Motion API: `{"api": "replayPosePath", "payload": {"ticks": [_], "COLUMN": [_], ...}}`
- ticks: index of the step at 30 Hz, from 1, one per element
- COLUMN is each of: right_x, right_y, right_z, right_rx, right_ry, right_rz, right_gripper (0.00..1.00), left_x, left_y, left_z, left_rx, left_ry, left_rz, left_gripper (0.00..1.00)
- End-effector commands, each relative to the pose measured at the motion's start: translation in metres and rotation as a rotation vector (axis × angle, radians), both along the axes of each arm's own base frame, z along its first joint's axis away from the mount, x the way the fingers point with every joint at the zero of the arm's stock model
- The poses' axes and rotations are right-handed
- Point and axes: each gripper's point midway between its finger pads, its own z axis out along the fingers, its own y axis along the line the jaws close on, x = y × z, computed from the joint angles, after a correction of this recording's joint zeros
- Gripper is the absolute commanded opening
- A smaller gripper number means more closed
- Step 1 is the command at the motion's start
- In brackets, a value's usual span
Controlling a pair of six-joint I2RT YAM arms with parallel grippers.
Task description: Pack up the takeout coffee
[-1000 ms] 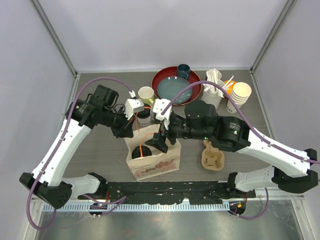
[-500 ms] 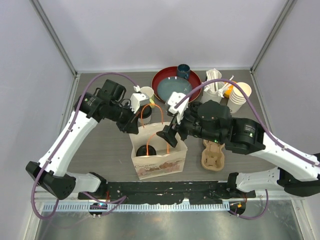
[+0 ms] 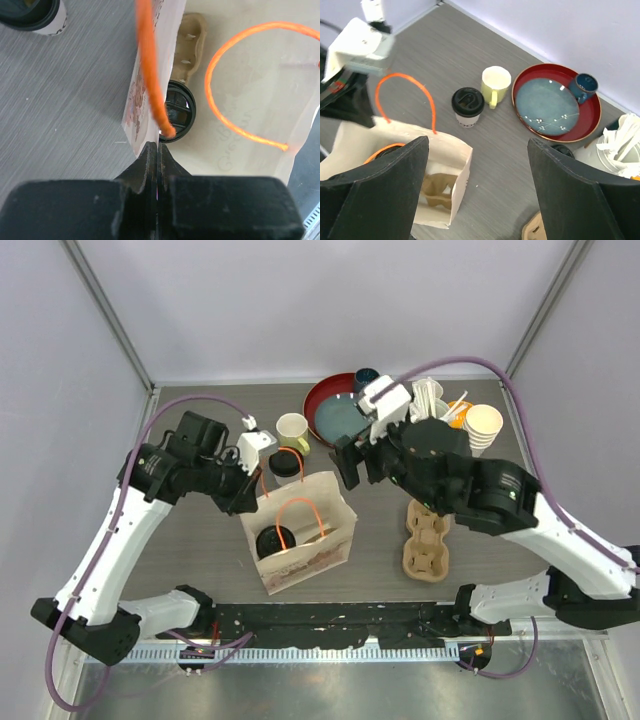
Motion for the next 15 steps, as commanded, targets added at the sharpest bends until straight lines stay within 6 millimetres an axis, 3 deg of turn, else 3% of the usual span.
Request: {"api": "replayPosePath", "payload": {"ticks": [1, 2, 5, 9, 15], "right_x": [0.032, 0.050, 0.072, 0.090, 0.107], "right_y": [-0.002, -0.004, 0.002, 0.016, 0.039], "right_z": [-0.003, -0.006, -0.016, -0.035, -0.065], "right_rx": [0.034, 0.035, 0.041, 0.004, -0.020], "right_ry": [0.077, 0.097, 0.144, 0.184, 0.239], "right_rz": [-0.141, -0.179, -0.176, -0.143, -0.060], "right_gripper": [0.85, 0.85, 0.83, 0.83, 0.83], "left_x": [-0.003, -0.002, 0.003, 0.011, 0.009], "left_y": [0.019, 0.022, 0.031, 0.048, 0.068], "left_z": [-0.009, -0.010, -0.012, -0.015, -0.014], "left_rx": [0.065, 0.074, 0.085, 0.099, 0.153], "left_ry": [0.023, 0.022, 0.032, 0.057, 0.069], "left_rz": [0.041, 0.049, 0.078, 0.147, 0.217], "left_gripper": [0.00, 0.00, 0.00, 0.00, 0.00]}}
